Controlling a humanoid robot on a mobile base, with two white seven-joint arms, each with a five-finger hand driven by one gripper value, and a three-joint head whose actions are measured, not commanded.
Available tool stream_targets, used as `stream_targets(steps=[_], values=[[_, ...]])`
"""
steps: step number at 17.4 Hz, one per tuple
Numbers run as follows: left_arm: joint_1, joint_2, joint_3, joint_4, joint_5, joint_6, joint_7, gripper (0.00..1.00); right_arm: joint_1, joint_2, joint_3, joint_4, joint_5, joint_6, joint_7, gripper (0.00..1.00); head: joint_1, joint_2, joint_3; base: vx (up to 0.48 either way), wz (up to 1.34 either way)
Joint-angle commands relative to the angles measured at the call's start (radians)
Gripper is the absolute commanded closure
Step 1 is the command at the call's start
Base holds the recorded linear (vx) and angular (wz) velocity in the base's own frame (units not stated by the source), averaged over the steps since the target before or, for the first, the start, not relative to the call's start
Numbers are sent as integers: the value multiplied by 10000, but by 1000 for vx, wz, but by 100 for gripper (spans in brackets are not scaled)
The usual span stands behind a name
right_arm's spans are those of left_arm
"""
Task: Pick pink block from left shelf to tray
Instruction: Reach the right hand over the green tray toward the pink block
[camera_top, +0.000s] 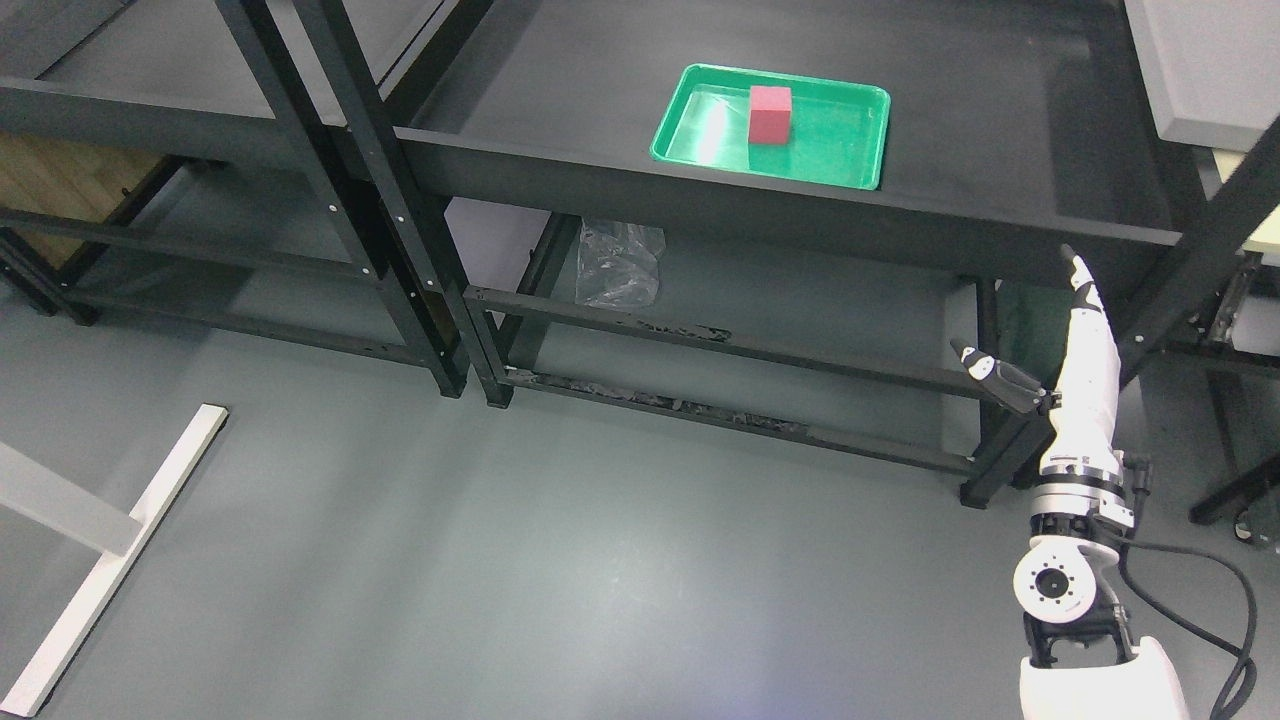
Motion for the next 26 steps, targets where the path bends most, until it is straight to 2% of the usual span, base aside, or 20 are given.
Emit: stream_targets(steps=[1, 6, 15, 26], values=[[-322, 175, 0, -175, -15, -8, 0, 0, -3, -199, 211, -58, 7067, -32, -18, 0, 0, 0, 0, 280, 211], [-322, 175, 0, -175, -15, -8, 0, 0, -19, -199, 334, -27, 7052, -201, 88, 0, 0, 0, 0, 267, 250], [-322, 175, 0, -175, 0, -8, 0, 0, 12, -138, 426, 80, 6990, -354, 1790, 0, 0, 0, 0, 284, 244], [-322, 175, 0, -175, -15, -8, 0, 0, 334, -229, 288, 525, 7036, -324, 2605, 1, 0, 0, 0, 228, 8]])
